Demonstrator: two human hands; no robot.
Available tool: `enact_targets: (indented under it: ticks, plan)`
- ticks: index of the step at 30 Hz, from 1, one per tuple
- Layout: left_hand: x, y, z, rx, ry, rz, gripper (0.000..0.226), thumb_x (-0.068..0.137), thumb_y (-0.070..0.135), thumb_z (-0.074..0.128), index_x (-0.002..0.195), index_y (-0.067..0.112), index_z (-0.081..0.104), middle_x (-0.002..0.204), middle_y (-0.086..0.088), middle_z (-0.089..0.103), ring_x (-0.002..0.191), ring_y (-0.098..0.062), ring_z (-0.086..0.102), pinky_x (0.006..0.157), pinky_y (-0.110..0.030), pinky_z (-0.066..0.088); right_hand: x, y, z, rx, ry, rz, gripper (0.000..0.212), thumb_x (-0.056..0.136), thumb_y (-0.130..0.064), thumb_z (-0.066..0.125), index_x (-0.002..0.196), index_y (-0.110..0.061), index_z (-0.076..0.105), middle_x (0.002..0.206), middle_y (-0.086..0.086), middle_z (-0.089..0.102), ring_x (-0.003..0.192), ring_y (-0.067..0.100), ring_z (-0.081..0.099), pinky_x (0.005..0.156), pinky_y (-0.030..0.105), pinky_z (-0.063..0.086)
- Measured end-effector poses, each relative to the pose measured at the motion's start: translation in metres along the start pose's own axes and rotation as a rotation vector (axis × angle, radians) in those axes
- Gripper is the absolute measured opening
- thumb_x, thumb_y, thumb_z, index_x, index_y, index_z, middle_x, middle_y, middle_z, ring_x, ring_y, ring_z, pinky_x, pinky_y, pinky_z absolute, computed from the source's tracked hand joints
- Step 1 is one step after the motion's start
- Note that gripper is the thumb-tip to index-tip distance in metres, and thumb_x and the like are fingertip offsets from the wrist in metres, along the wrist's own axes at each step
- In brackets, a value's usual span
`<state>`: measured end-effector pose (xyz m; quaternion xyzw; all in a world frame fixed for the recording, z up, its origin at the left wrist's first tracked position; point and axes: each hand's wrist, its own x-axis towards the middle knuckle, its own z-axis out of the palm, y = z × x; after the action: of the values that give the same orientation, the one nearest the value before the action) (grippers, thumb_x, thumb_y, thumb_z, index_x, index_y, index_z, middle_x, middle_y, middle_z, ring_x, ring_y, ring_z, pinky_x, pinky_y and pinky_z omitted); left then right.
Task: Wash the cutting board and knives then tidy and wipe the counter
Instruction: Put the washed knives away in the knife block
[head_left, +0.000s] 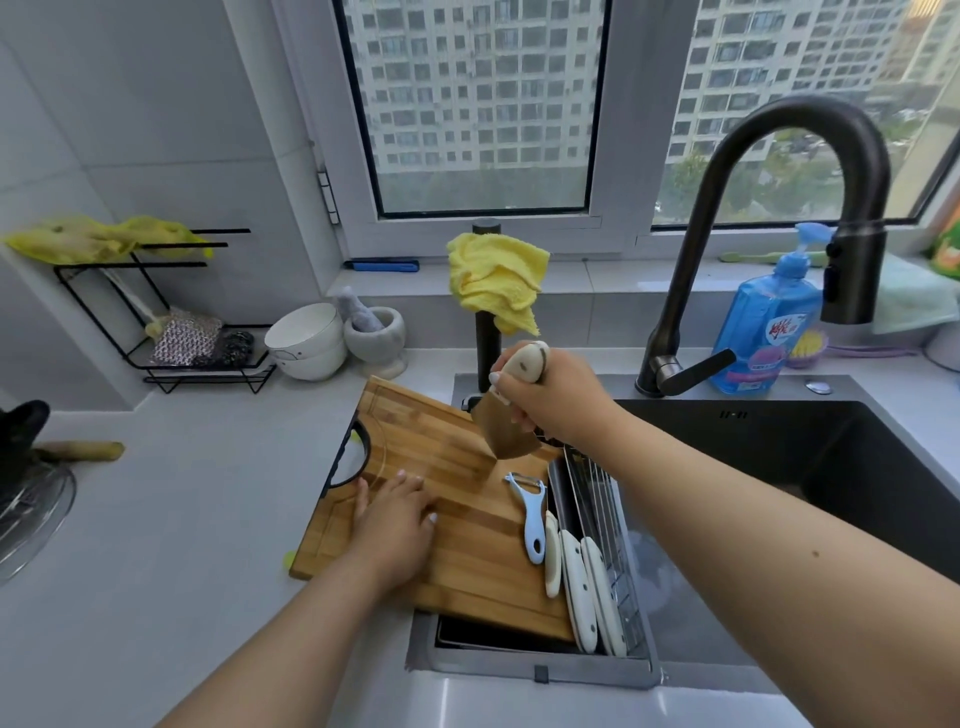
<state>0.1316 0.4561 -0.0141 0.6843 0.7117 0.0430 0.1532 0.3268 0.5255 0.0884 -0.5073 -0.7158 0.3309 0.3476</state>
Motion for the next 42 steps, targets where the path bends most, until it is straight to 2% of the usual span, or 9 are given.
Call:
enact_targets:
  ticks: [7, 14, 18, 23, 29, 33, 36, 38, 42]
  plan:
    - [-0.001, -0.012, 0.000, -0.204, 0.076, 0.026, 0.036, 0.098, 0.012, 0.039, 0.128, 0.024, 0.057, 0.148, 0.005, 0.041, 0.144, -0.014, 0.020, 0.120, -0.042, -0.007, 0.004, -0.005, 0.009, -0.052, 0.095, -0.019, 0.019, 0.087, -0.039, 0.059, 0.088, -0.022, 0.066, 0.065, 0.002, 0.066, 0.068, 0.025, 0.066, 0.072, 0.046, 0.057]
    - [-0.016, -0.025, -0.010, -0.323, 0.227, 0.053, 0.047, 0.090, -0.004, 0.041, 0.124, 0.020, 0.062, 0.139, 0.002, 0.050, 0.133, -0.013, 0.040, 0.112, -0.024, 0.025, -0.003, -0.018, 0.022, -0.152, 0.137, -0.060, 0.022, 0.088, -0.038, 0.058, 0.090, -0.018, 0.064, 0.070, 0.003, 0.066, 0.073, 0.023, 0.064, 0.072, 0.042, 0.055]
    - [-0.026, -0.028, -0.014, -0.330, 0.260, 0.047, 0.051, 0.086, -0.007, 0.039, 0.121, 0.020, 0.064, 0.134, 0.003, 0.055, 0.127, -0.011, 0.045, 0.108, -0.019, 0.028, -0.009, -0.029, 0.035, -0.412, 0.070, -0.217, 0.023, 0.089, -0.035, 0.056, 0.091, -0.013, 0.062, 0.076, 0.008, 0.065, 0.074, 0.027, 0.060, 0.065, 0.035, 0.048]
    - [-0.040, -0.026, -0.023, -0.289, 0.306, 0.005, 0.051, 0.086, -0.007, 0.040, 0.126, 0.017, 0.061, 0.135, 0.002, 0.054, 0.129, -0.012, 0.041, 0.104, -0.014, 0.023, -0.009, -0.038, 0.041, -0.462, 0.016, -0.276, 0.021, 0.090, -0.039, 0.053, 0.090, -0.019, 0.060, 0.076, 0.001, 0.064, 0.072, 0.022, 0.058, 0.064, 0.033, 0.048]
    - [-0.058, -0.025, -0.029, -0.263, 0.339, -0.065, 0.041, 0.094, 0.011, 0.045, 0.131, 0.021, 0.057, 0.135, 0.004, 0.055, 0.128, -0.012, 0.045, 0.108, -0.027, 0.037, -0.005, -0.052, 0.036, -0.340, 0.001, -0.273, 0.024, 0.090, -0.039, 0.055, 0.075, -0.021, 0.050, 0.068, -0.001, 0.057, 0.070, 0.021, 0.057, 0.063, 0.034, 0.046]
    - [-0.067, -0.022, -0.033, -0.265, 0.361, -0.134, 0.039, 0.095, 0.019, 0.048, 0.134, 0.021, 0.054, 0.136, 0.004, 0.053, 0.126, -0.013, 0.047, 0.106, -0.025, 0.035, -0.007, -0.063, 0.031, -0.266, -0.065, -0.252, 0.025, 0.088, -0.039, 0.057, 0.070, -0.023, 0.050, 0.069, 0.000, 0.059, 0.070, 0.020, 0.058, 0.064, 0.035, 0.048]
    - [-0.077, -0.019, -0.035, -0.275, 0.393, -0.175, 0.039, 0.095, 0.019, 0.049, 0.134, 0.024, 0.054, 0.132, 0.003, 0.055, 0.121, -0.013, 0.050, 0.102, -0.024, 0.038, -0.007, -0.072, 0.024, -0.169, -0.029, -0.259, 0.032, 0.088, -0.036, 0.057, 0.061, -0.021, 0.047, 0.062, 0.001, 0.055, 0.060, 0.017, 0.052, 0.055, 0.031, 0.041]
    - [-0.087, -0.016, -0.037, -0.292, 0.421, -0.215, 0.040, 0.094, 0.013, 0.049, 0.133, 0.021, 0.054, 0.131, 0.001, 0.055, 0.121, -0.015, 0.051, 0.100, -0.023, 0.038, -0.005, -0.082, 0.019, -0.102, -0.030, -0.269, 0.029, 0.087, -0.035, 0.056, 0.063, -0.019, 0.051, 0.058, -0.001, 0.054, 0.055, 0.014, 0.050, 0.053, 0.029, 0.040]
    - [-0.112, -0.018, -0.038, -0.280, 0.461, -0.324, 0.042, 0.094, 0.012, 0.049, 0.136, 0.018, 0.050, 0.137, 0.000, 0.050, 0.124, -0.015, 0.048, 0.098, -0.017, 0.032, -0.003, -0.102, 0.021, -0.010, -0.141, -0.256, 0.030, 0.086, -0.035, 0.057, 0.078, -0.007, 0.065, 0.066, 0.009, 0.066, 0.064, 0.026, 0.064, 0.067, 0.041, 0.055]
